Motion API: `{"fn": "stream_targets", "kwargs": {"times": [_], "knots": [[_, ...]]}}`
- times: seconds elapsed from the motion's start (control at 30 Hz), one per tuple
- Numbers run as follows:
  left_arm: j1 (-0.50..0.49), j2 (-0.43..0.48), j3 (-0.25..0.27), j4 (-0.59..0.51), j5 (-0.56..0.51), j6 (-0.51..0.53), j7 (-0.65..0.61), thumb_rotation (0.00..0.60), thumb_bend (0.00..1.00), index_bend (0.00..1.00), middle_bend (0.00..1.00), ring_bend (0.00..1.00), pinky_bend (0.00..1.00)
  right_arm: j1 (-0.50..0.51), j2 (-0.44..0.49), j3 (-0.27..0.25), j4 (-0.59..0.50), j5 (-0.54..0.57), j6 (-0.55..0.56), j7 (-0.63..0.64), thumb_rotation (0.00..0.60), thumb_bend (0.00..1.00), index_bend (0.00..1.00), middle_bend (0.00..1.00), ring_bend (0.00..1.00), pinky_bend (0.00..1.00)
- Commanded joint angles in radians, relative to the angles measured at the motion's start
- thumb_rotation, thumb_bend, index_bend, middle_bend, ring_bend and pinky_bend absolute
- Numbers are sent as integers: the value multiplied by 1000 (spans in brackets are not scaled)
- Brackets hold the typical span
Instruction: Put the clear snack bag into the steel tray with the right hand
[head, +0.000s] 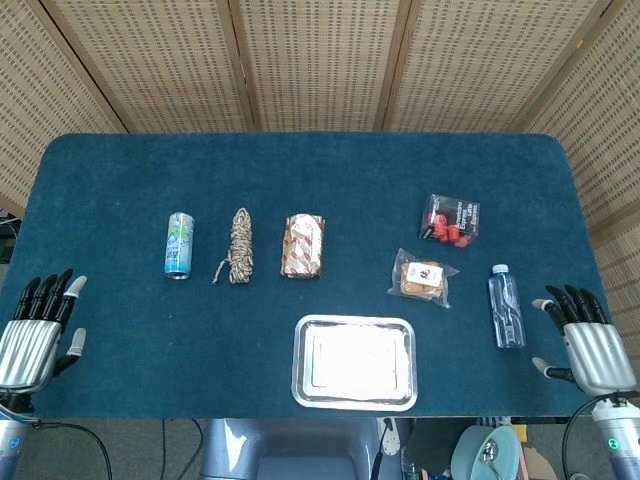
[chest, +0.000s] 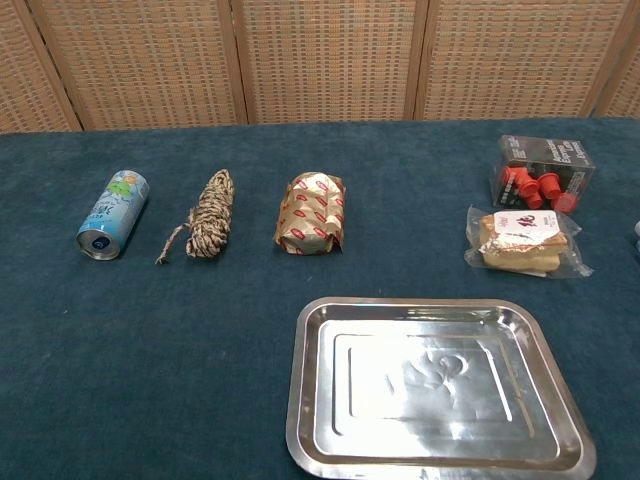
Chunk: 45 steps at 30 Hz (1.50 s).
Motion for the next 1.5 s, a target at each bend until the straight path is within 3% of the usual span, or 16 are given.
{"fn": "stream_targets", "kwargs": {"times": [0.03,0.6,1.0,1.5], "knots": [[-2,0,-1,0,-2,-4,1,600,503,30,0,0,0,29,3,12,-8,20,-41,-3,600,155,214,89,0,0],[-25,-11,-7,20,-18,-43,-11,600,503,30,0,0,0,237,-11,82,-52,235,-324,-170,600,155,164,82,0,0],[-30,-9,-17,53,-51,-59,-55,600,503,30,0,0,0,375,-104,125,55,348,-442,-199,600,156,149,70,0,0],[-45,-3,-28,86,-86,-91,-100,600,503,30,0,0,0,473,-202,121,186,390,-520,-182,600,156,148,70,0,0]]}}
